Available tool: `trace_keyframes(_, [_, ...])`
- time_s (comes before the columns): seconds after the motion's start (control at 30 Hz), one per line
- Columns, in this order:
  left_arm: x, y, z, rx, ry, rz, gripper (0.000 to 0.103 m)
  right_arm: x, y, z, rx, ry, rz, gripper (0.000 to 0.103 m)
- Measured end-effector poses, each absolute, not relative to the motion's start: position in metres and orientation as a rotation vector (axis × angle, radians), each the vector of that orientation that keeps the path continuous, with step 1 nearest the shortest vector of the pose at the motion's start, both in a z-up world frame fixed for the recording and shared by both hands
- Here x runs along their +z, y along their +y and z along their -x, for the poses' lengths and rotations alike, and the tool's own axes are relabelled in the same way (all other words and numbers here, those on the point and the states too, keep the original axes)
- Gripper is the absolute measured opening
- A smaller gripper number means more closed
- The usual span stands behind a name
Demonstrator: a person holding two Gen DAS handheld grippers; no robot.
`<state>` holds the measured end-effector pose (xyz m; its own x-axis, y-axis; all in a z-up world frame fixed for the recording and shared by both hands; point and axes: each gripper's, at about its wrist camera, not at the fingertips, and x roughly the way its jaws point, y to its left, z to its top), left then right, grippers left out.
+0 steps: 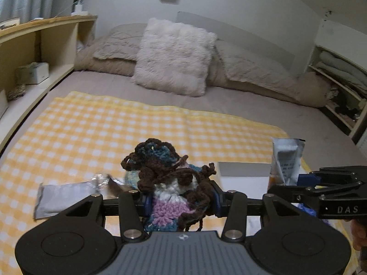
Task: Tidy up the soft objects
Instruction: 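Carry the sachet with the right gripper while the left gripper carries the doll to the tray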
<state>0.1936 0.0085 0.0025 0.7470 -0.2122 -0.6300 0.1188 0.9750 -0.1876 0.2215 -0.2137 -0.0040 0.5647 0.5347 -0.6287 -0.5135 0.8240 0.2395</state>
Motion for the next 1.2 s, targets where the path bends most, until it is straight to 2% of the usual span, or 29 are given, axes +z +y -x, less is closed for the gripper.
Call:
trace_keyframes(0.43, [-0.015, -0.054, -0.205, -0.346, 0.743, 0.102, 0.048, -0.005, -0.282, -0.211, 0.483, 0.770, -0.075, 0.046])
trace_keyframes(1.03, [-0.099, -0.133, -0.232, -0.557, 1.051, 0.104, 0.049, -0.090, -0.353, -0.215, 0.368, 1.101, -0.098, 0.046])
trace_keyframes(1.17, [-0.109, -0.142, -0.239, -0.562, 1.074, 0.107, 0.057, -0.106, -0.354, -0.217, 0.373, 1.160, -0.091, 0.050])
trace_keyframes(1.2, [-0.111, -0.142, -0.240, -0.552, 1.080, 0.106, 0.064, -0.109, -0.354, -0.218, 0.374, 1.167, -0.082, 0.056])
